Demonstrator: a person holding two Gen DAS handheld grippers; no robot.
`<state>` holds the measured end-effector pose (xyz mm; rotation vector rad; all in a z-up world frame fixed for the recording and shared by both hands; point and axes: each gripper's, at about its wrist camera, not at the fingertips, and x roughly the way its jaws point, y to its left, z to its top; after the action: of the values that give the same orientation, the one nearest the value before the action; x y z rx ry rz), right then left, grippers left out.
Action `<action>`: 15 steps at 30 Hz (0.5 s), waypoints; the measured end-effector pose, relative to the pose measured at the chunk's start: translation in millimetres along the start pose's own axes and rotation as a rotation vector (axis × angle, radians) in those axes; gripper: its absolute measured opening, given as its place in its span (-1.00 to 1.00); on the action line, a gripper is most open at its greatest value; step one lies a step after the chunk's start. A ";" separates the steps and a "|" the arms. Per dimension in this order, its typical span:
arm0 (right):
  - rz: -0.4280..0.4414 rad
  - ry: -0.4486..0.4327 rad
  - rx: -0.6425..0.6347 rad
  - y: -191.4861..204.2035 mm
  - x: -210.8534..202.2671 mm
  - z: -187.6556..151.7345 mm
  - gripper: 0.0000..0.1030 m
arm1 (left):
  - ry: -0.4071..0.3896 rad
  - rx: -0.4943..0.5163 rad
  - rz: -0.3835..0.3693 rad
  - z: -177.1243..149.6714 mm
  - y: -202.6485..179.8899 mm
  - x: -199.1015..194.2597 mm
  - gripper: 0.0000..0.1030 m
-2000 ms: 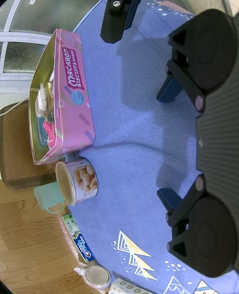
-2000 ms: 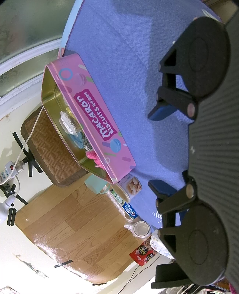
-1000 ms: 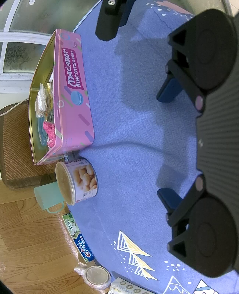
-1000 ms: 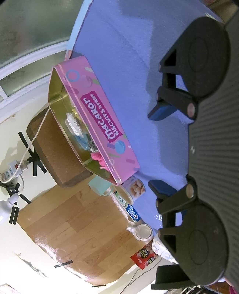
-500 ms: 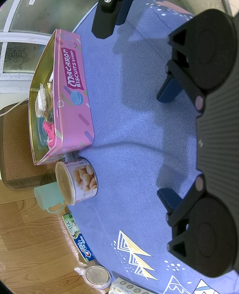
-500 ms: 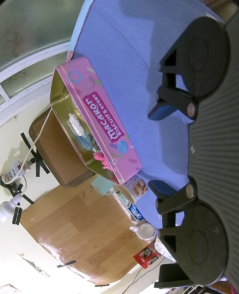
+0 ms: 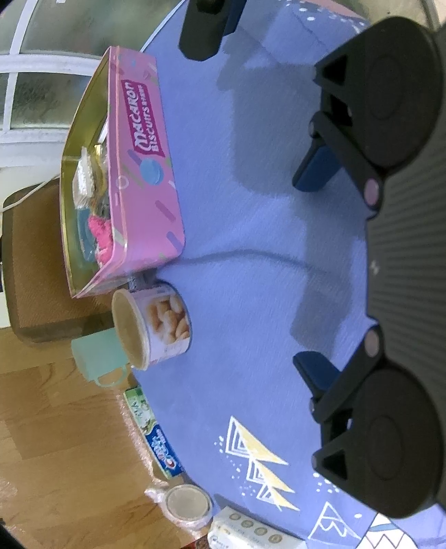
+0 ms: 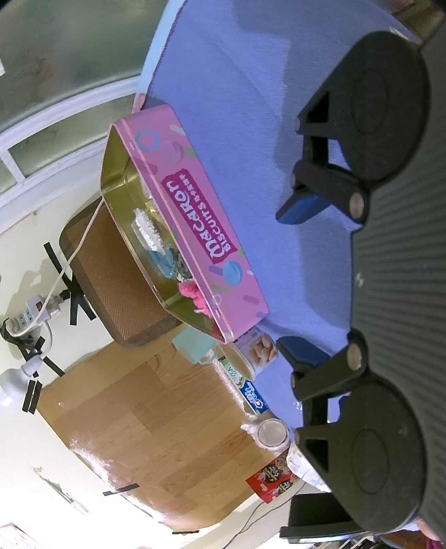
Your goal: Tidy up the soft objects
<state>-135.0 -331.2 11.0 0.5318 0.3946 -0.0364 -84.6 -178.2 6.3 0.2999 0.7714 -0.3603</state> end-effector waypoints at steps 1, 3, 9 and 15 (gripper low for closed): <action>0.000 -0.001 -0.004 0.5 -0.1 0.0 0.45 | -0.005 -0.001 0.006 0.3 0.7 -0.7 0.99; 0.000 -0.003 -0.005 0.6 -0.2 0.0 0.46 | -0.014 0.000 0.016 0.9 2.1 -1.8 0.99; -0.002 -0.006 -0.007 1.4 0.1 0.3 0.49 | -0.032 -0.005 0.031 2.3 5.0 -4.0 0.99; -0.002 -0.008 -0.010 2.5 0.1 -0.1 0.50 | -0.050 -0.016 0.038 3.2 9.2 -6.2 0.99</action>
<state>-134.6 -329.0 12.1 0.5207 0.3878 -0.0385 -82.8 -169.9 14.1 0.2886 0.7183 -0.3246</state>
